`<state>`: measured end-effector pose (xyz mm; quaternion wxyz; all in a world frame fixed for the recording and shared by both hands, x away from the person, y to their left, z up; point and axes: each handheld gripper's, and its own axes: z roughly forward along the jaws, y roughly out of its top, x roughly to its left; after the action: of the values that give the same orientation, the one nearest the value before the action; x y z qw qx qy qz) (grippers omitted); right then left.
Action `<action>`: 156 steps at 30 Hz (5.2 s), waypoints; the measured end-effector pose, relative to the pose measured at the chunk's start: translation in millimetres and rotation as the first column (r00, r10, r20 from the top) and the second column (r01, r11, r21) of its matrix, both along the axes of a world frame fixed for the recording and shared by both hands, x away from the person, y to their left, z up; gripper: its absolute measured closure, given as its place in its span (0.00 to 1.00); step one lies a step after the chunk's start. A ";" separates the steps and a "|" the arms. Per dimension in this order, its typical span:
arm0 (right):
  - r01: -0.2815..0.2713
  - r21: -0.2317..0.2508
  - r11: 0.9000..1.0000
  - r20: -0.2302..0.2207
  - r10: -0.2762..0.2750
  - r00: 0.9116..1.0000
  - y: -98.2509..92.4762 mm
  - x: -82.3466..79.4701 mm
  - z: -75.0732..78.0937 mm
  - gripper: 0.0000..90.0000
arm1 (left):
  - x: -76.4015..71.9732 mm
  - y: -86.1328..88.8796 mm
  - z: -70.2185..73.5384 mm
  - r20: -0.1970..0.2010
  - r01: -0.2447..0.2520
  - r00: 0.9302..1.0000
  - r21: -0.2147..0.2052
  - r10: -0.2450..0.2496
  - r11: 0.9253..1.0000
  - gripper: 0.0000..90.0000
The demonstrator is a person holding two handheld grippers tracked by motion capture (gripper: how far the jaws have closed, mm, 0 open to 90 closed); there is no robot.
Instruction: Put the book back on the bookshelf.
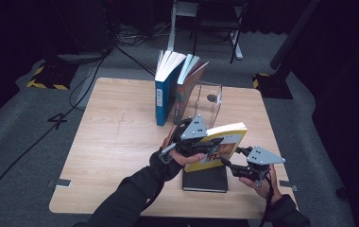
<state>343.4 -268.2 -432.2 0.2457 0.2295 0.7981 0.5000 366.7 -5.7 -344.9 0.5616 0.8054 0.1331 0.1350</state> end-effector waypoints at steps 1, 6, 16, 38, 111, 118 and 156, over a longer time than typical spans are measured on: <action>0.000 -0.002 1.000 0.000 0.000 1.000 0.1 0.0 -0.1 0.47 | 0.0 -0.1 0.0 0.001 -0.001 1.000 0.000 0.001 1.000 0.76; 0.002 -0.008 1.000 -0.001 -0.002 1.000 -0.8 0.4 -0.3 0.47 | 0.6 0.5 -0.4 0.007 -0.024 1.000 -0.003 0.024 1.000 0.76; 0.009 -0.025 1.000 -0.020 -0.009 1.000 -5.6 2.2 -2.8 0.46 | 2.1 4.9 0.2 0.021 -0.056 0.998 -0.004 0.056 0.998 0.82; 0.128 -0.086 0.988 -0.084 -0.135 0.987 -48.0 8.1 -21.0 0.43 | 22.1 38.5 1.9 0.019 -0.227 0.974 -0.005 0.227 0.974 0.83; 0.082 -0.120 0.989 -0.112 -0.095 0.989 -39.8 12.1 -27.5 0.42 | 147.7 -28.7 -41.9 -0.032 -0.756 0.648 -0.147 0.761 0.638 0.83; 0.080 -0.130 0.988 -0.121 -0.096 0.988 -39.2 12.6 -29.0 0.42 | 142.7 -31.4 -41.5 -0.013 -0.739 0.669 -0.110 0.743 0.664 0.73; 0.068 -0.163 0.984 -0.150 -0.093 0.984 -35.4 14.3 -36.2 0.41 | 117.0 8.5 -106.4 -0.044 -0.540 0.833 0.150 0.551 0.828 0.70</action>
<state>357.6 -303.6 -468.4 0.2194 0.2802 0.8420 0.4055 483.6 2.8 -451.3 0.4391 0.7739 0.3724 0.2637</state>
